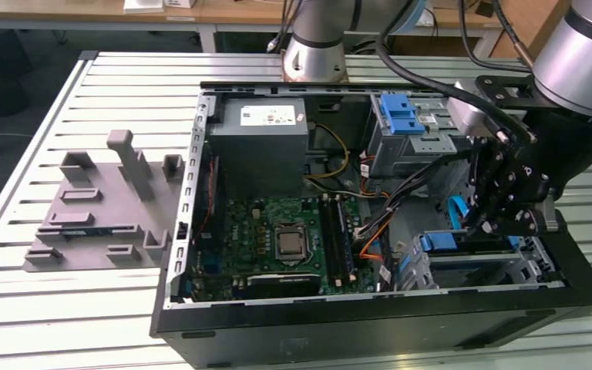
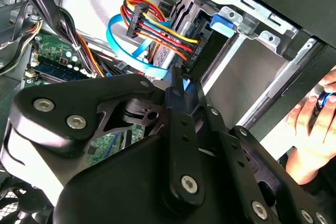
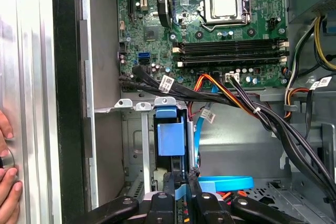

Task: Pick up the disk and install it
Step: 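Insert the second disk wire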

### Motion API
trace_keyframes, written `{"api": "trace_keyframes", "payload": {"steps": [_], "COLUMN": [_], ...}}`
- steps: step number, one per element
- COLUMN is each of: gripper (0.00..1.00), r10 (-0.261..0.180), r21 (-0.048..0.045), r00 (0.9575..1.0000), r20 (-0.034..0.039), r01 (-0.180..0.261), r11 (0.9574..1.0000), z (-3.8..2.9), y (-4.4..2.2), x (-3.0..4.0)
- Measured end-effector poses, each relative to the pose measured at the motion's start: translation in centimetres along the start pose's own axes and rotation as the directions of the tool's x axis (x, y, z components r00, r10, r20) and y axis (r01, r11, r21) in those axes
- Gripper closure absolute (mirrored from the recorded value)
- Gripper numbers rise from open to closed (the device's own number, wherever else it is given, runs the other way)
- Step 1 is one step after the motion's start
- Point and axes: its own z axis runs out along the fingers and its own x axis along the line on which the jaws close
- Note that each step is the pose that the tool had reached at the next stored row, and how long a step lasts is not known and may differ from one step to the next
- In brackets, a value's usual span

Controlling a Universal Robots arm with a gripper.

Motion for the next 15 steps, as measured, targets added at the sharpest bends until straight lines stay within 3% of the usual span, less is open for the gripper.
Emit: {"api": "trace_keyframes", "payload": {"steps": [4, 5, 11, 15], "gripper": [0.78, 0.84, 0.84, 0.84], "r10": [0.000, 0.000, -0.002, -0.028], "r21": [0.0000, 0.0000, 0.0000, 0.0018], "r00": [1.0000, 1.0000, 1.0000, 0.9996], "r20": [0.0005, 0.0007, 0.0009, 0.0009], "r01": [0.000, 0.000, 0.002, 0.028], "r11": [1.0000, 1.0000, 1.0000, 0.9996], "z": [-0.01, 0.00, 0.00, 0.00], "y": [0.00, 0.00, -0.09, -0.13], "x": [0.00, 0.00, 0.00, -0.01]}}
